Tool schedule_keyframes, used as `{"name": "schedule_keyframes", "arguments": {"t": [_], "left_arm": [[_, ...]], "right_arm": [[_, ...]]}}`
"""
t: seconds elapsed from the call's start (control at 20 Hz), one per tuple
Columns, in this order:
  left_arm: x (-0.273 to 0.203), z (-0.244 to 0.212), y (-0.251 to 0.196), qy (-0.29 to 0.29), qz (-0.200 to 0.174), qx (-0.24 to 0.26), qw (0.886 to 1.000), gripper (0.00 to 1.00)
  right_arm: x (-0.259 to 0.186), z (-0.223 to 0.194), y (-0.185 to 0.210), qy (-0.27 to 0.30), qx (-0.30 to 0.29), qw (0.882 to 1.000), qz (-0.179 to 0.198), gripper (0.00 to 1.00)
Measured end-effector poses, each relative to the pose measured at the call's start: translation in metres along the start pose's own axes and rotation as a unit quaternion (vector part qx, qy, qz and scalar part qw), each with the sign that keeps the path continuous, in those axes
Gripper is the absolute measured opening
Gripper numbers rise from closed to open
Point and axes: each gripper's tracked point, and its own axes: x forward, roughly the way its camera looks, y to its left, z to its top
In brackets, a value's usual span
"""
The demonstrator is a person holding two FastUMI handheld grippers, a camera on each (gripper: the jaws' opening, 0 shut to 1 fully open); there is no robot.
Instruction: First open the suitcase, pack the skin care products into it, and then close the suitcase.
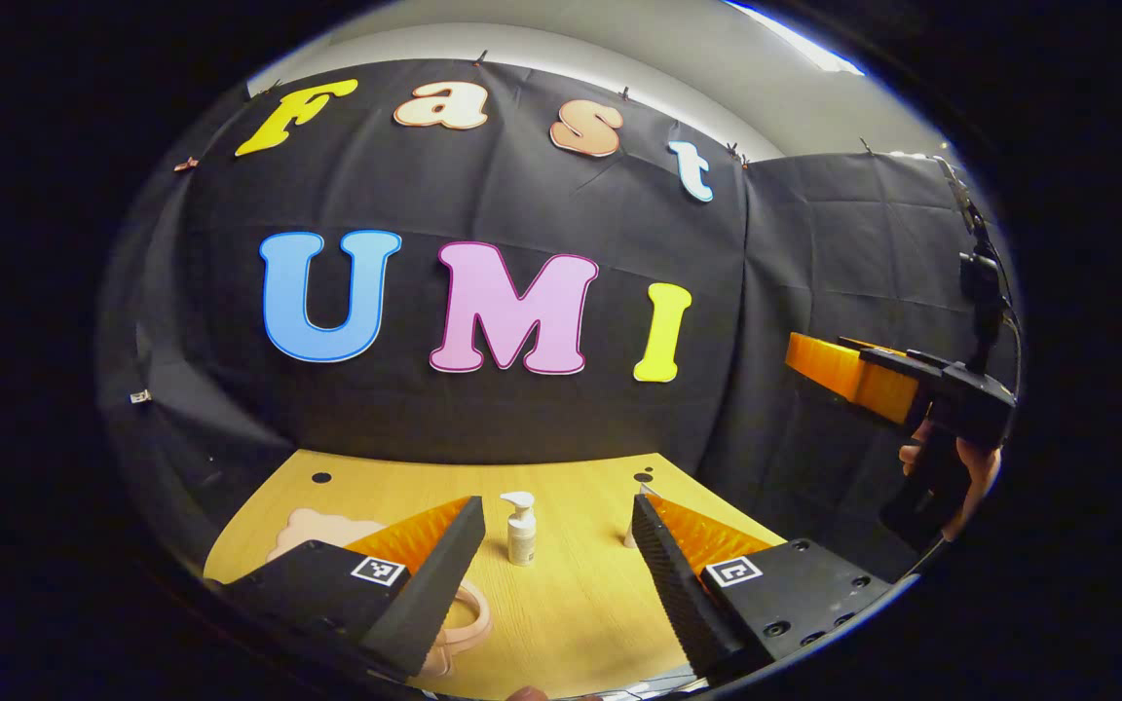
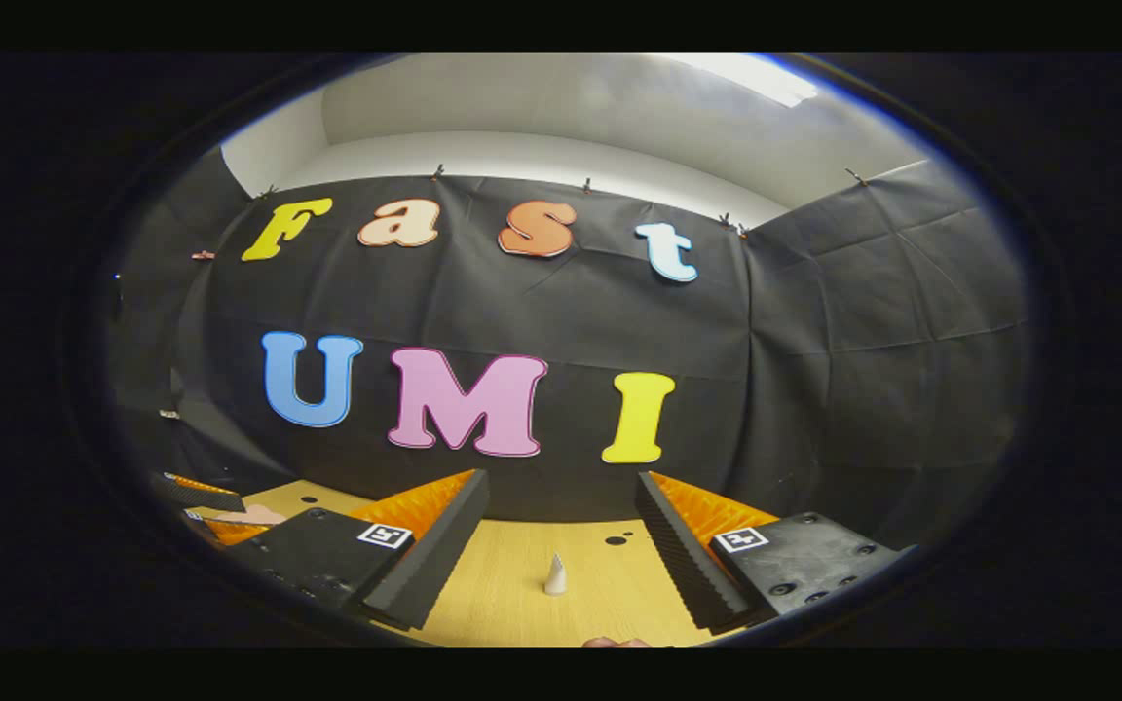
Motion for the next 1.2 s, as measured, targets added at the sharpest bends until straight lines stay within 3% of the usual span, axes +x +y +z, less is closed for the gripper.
{"name": "schedule_keyframes", "arguments": {"t": [0.2, 0.45, 0.65, 0.8, 1.0, 1.2], "left_arm": [[0.000, -0.011, 0.004, 0.019, 0.000, 0.001, 1.000, 0.96], [0.020, -0.059, 0.007, 0.096, 0.003, 0.001, 0.995, 0.96], [0.047, -0.103, 0.012, 0.157, 0.009, -0.030, 0.987, 0.96], [0.072, -0.144, 0.028, 0.212, 0.042, -0.047, 0.975, 0.96], [0.094, -0.193, 0.047, 0.282, 0.089, -0.083, 0.952, 0.97], [0.111, -0.237, 0.072, 0.337, 0.139, -0.075, 0.928, 0.97]], "right_arm": [[-0.003, 0.002, 0.021, -0.004, 0.003, 1.000, 0.028, 0.95], [-0.007, 0.004, 0.033, -0.023, 0.007, 0.998, 0.058, 0.96], [0.001, -0.002, 0.026, -0.026, -0.004, 0.997, 0.073, 0.95], [0.014, -0.016, 0.015, -0.028, 0.004, 0.996, 0.082, 0.96], [0.043, -0.061, -0.003, 0.017, 0.013, 0.996, 0.085, 0.96], [0.062, -0.086, -0.026, 0.028, 0.020, 0.995, 0.088, 0.95]]}}
